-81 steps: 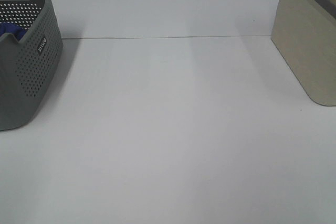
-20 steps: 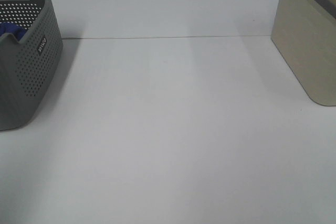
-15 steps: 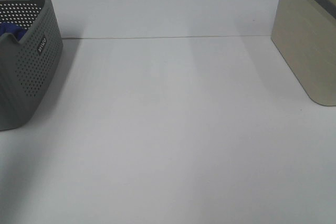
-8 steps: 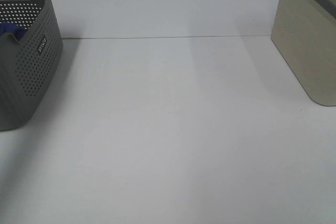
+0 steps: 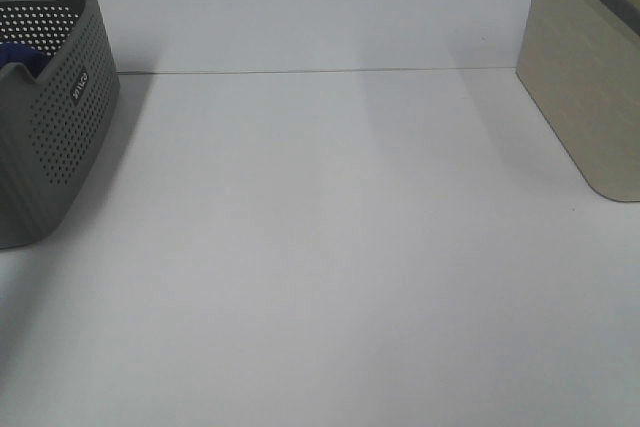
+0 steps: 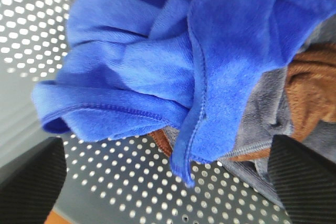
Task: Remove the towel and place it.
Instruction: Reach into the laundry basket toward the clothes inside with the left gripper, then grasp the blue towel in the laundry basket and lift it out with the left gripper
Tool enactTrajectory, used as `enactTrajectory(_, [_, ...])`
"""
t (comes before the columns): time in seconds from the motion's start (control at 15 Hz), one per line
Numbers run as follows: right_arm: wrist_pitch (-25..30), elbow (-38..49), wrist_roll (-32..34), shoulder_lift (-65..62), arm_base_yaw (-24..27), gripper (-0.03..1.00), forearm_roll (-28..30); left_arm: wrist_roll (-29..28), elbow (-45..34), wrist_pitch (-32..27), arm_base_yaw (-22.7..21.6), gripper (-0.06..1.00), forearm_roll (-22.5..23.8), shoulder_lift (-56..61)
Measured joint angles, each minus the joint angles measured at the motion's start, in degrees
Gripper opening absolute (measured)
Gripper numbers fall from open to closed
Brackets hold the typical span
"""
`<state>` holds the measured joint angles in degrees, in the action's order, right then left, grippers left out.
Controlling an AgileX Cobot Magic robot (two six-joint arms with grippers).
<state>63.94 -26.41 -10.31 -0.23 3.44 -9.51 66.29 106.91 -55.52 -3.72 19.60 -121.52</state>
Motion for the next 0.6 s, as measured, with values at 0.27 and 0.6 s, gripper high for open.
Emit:
enactTrajectory(0.27, [0.0,0.0,0.0,0.0,0.0,0.78,-0.3,1.3,0.0,3.3,-2.9,0.97,-0.8,-2.3])
enactTrajectory(0.6, [0.0,0.0,0.0,0.0,0.0,0.78,-0.3,3.8,0.2,4.9,-2.9,0.97,-4.5,-6.0])
